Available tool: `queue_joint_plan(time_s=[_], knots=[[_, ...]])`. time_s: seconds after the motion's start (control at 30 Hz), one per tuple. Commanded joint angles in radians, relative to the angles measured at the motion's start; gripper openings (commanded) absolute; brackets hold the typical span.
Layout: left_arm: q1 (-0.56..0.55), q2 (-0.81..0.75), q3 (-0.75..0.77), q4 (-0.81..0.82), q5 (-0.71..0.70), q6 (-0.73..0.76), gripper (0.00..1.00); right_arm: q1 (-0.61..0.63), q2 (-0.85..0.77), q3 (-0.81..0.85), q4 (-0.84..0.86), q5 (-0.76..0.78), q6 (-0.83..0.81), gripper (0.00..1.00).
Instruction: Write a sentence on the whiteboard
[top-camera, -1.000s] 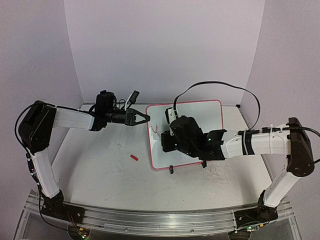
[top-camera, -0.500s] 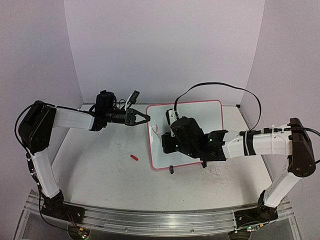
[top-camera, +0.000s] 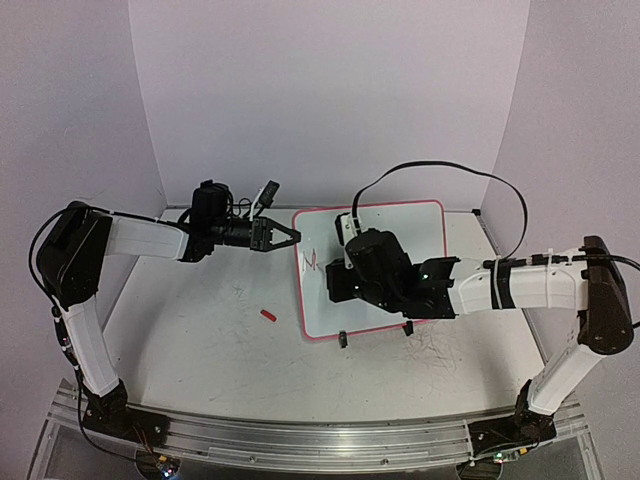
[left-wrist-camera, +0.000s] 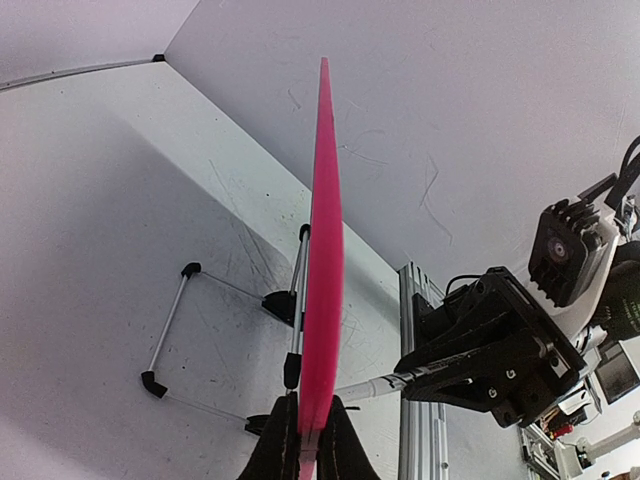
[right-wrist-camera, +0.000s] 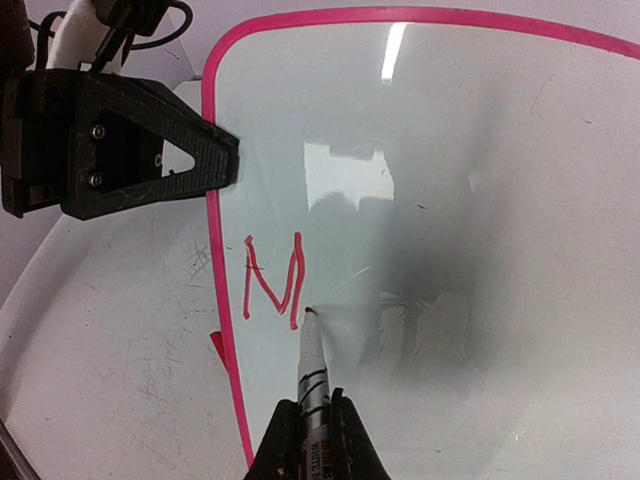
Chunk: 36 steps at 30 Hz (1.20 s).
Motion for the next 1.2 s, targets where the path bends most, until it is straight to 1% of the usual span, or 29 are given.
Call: queue_joint_plan(time_s=[0.0, 0.27, 0.87, 1.17], knots=[[-0.006, -0.052, -0.005, 0.018, 0.034, -0.015, 0.0, -0.006, -0.001, 0.049, 0.017, 0.035, -0.019, 0.0], [-0.006, -0.052, -0.004, 0.019, 0.034, -0.014, 0.0, -0.008, 0.007, 0.045, 0.013, 0.057, -0.027, 0.0], [-0.006, -0.055, -0.006, 0.018, 0.034, -0.014, 0.0, -0.005, -0.02, -0.034, -0.017, 0.014, 0.019, 0.0], [-0.006, -0.055, -0.007, 0.018, 0.035, -0.014, 0.0, -0.007, -0.04, -0.035, -0.022, 0.081, 0.04, 0.0]])
